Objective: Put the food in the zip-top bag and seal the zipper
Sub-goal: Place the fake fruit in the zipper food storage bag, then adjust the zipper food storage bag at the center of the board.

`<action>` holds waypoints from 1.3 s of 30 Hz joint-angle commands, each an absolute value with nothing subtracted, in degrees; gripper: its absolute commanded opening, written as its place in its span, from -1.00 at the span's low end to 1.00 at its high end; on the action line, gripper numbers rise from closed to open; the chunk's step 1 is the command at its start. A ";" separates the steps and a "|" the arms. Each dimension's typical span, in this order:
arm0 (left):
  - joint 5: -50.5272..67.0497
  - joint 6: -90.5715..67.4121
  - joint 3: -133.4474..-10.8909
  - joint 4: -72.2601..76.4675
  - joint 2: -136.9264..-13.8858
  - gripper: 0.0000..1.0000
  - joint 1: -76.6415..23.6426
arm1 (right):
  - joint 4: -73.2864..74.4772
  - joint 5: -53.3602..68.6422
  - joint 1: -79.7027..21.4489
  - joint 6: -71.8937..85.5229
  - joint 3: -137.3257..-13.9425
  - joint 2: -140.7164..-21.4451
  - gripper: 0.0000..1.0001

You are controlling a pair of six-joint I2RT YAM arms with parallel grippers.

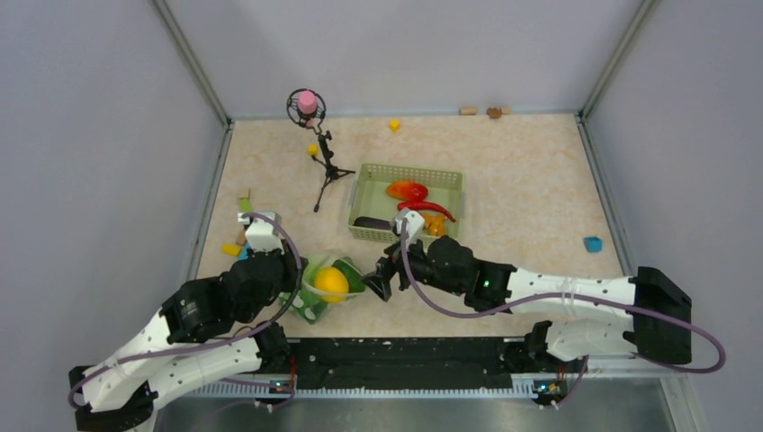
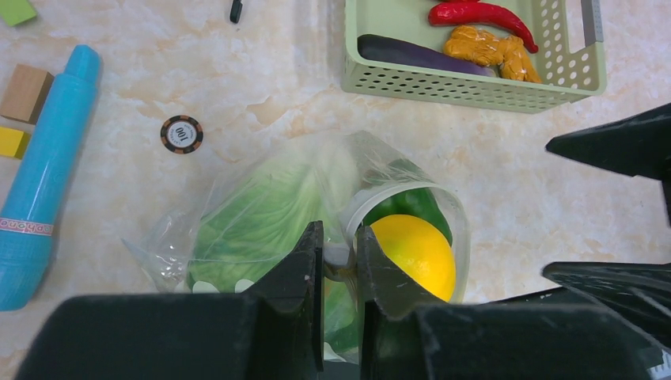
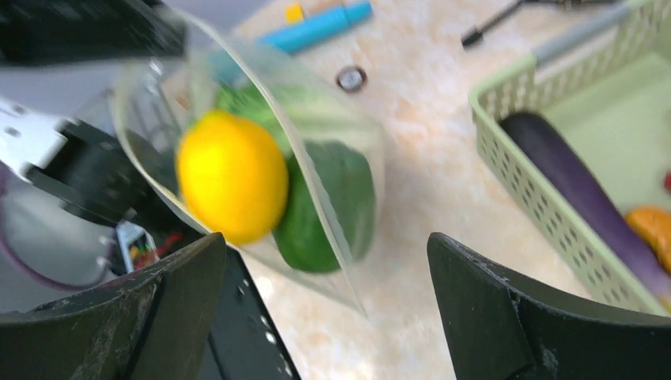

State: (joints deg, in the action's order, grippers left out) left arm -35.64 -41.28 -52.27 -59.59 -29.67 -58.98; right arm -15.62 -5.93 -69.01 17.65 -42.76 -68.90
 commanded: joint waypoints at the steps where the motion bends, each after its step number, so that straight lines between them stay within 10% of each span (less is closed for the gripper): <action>1: -37.15 -42.08 -52.56 -56.30 -29.87 -1.00 -59.11 | -11.30 -9.27 -69.96 19.64 -39.56 -67.98 0.90; 26: -36.86 -41.93 -52.40 -56.19 -30.72 -1.00 -59.11 | -16.35 2.42 -62.48 24.85 -40.82 -83.63 0.50; 39: -37.08 -41.90 -52.51 -56.08 -31.04 -1.00 -59.09 | -13.46 2.47 -62.44 22.01 -38.38 -71.70 0.50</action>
